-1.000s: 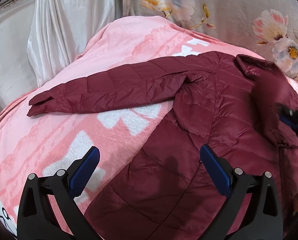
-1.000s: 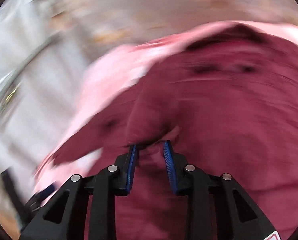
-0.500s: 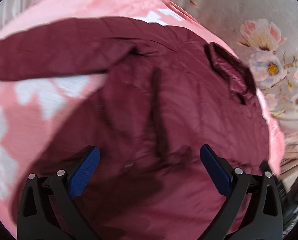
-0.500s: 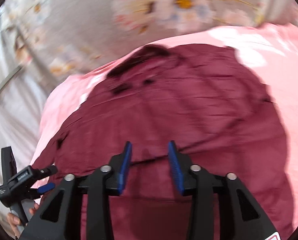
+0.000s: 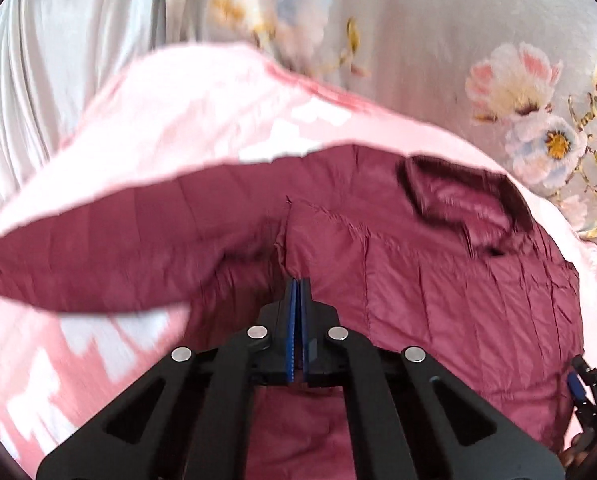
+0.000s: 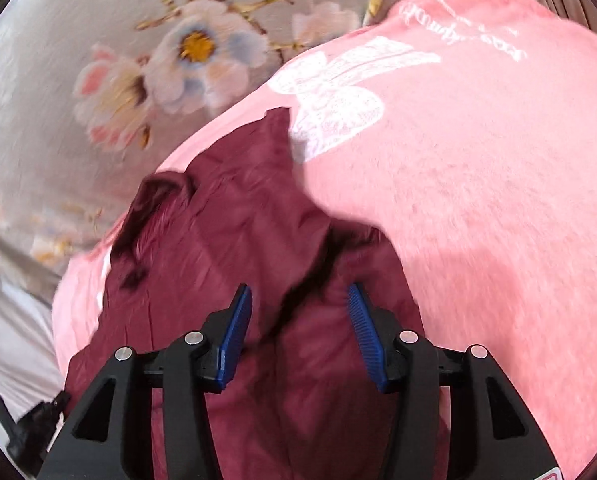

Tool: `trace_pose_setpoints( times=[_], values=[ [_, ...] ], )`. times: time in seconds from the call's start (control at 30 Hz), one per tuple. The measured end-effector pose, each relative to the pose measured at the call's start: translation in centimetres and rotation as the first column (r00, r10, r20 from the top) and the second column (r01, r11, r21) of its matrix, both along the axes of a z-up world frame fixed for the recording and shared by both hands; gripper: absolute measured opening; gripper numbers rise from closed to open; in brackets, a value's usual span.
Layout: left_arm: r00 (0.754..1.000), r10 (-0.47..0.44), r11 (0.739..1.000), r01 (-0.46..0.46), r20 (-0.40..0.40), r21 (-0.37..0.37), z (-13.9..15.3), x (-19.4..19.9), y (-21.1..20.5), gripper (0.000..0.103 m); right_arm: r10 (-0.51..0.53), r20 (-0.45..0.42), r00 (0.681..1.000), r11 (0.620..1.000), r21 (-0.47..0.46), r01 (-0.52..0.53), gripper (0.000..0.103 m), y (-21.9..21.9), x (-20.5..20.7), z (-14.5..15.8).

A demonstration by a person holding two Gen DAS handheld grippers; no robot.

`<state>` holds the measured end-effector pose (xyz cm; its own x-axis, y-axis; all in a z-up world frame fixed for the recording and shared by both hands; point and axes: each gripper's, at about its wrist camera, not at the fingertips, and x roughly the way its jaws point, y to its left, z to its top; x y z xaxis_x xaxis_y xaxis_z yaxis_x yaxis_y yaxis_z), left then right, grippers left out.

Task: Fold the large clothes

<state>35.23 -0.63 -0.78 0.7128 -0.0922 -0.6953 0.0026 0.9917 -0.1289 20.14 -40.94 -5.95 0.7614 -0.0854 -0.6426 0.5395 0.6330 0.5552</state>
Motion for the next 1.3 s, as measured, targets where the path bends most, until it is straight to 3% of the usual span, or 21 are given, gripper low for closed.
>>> trace_pose_setpoints(
  times=[0.07, 0.1, 0.13, 0.23, 0.27, 0.33, 0.43, 0.53, 0.63, 0.97, 1.03, 1.07, 1.13, 1.2, 1.3],
  values=[
    [1.000, 0.003, 1.000, -0.003, 0.017, 0.026, 0.3, 0.8, -0.4, 0.000, 0.002, -0.001, 1.000, 1.000, -0.001, -0.002, 0.048, -0.5, 1.1, 0.0],
    [1.000, 0.003, 0.999, -0.004, 0.020, 0.036, 0.3, 1.0, -0.6, 0.000, 0.007, 0.005, 1.000, 1.000, -0.004, -0.007, 0.031, -0.5, 1.3, 0.0],
    [1.000, 0.003, 0.999, -0.004, 0.018, 0.049, 0.1, 1.4, -0.8, 0.000, 0.009, 0.029, 1.000, 1.000, -0.025, -0.008, 0.004, -0.5, 1.6, 0.5],
    [1.000, -0.002, 0.997, 0.003, -0.011, 0.080, -1.5, 2.2, -1.2, 0.001, -0.003, 0.166, 0.986, 0.988, -0.150, 0.028, 0.003, 0.3, -0.1, 2.7],
    [1.000, -0.003, 0.996, 0.005, -0.019, 0.090, -2.1, 2.2, -1.3, 0.001, -0.011, 0.176, 0.984, 0.978, -0.202, 0.047, 0.003, 0.7, -0.5, 3.1],
    [0.999, -0.007, 0.995, 0.012, -0.050, 0.103, -3.9, 2.4, -1.5, 0.001, -0.031, 0.128, 0.991, 0.967, -0.246, 0.062, 0.003, 0.7, -0.2, 2.6],
    [0.996, -0.006, 0.993, 0.017, -0.093, 0.116, -6.5, 2.5, -1.9, 0.001, -0.047, 0.017, 0.999, 0.984, -0.174, 0.049, 0.002, -0.8, 1.0, 0.1],
    [0.997, -0.012, 0.990, 0.023, -0.078, 0.138, -6.8, 2.2, -2.3, 0.001, -0.054, -0.031, 0.998, 0.994, -0.096, 0.050, 0.001, -2.2, 1.2, -1.4],
    [0.997, -0.012, 0.985, 0.024, -0.075, 0.169, -7.0, 2.1, -2.8, 0.001, -0.045, -0.072, 0.996, 0.995, -0.087, 0.039, 0.001, -2.5, 1.6, -2.1],
    [0.997, 0.003, 0.958, 0.018, -0.073, 0.287, -7.5, 2.2, -4.3, 0.001, -0.045, -0.125, 0.991, 0.990, -0.141, 0.027, 0.001, -1.9, 1.3, -1.7],
    [0.997, 0.004, 0.956, 0.017, -0.072, 0.293, -7.5, 2.1, -4.4, 0.001, -0.090, -0.140, 0.986, 0.970, -0.236, 0.055, 0.016, -0.3, 0.0, 0.1],
    [0.997, 0.004, 0.958, 0.017, -0.072, 0.285, -7.5, 2.1, -4.2, 0.001, -0.091, -0.115, 0.989, 0.958, -0.280, 0.056, 0.016, 0.9, -0.7, 1.4],
    [0.998, 0.004, 0.963, 0.015, -0.070, 0.269, -7.4, 2.0, -4.0, 0.001, -0.012, -0.052, 0.999, 0.948, -0.319, -0.005, 0.016, 4.1, -1.1, 4.0],
    [0.998, 0.003, 0.967, 0.014, -0.068, 0.254, -7.3, 2.0, -3.8, 0.001, 0.110, -0.050, 0.993, 0.930, -0.346, -0.120, 0.015, 7.6, 0.3, 5.7],
    [0.998, 0.002, 0.974, 0.013, -0.067, 0.225, -7.2, 1.9, -3.4, 0.001, 0.322, -0.085, 0.943, 0.869, -0.369, -0.329, 0.014, 14.1, 4.1, 5.9]
  ],
)
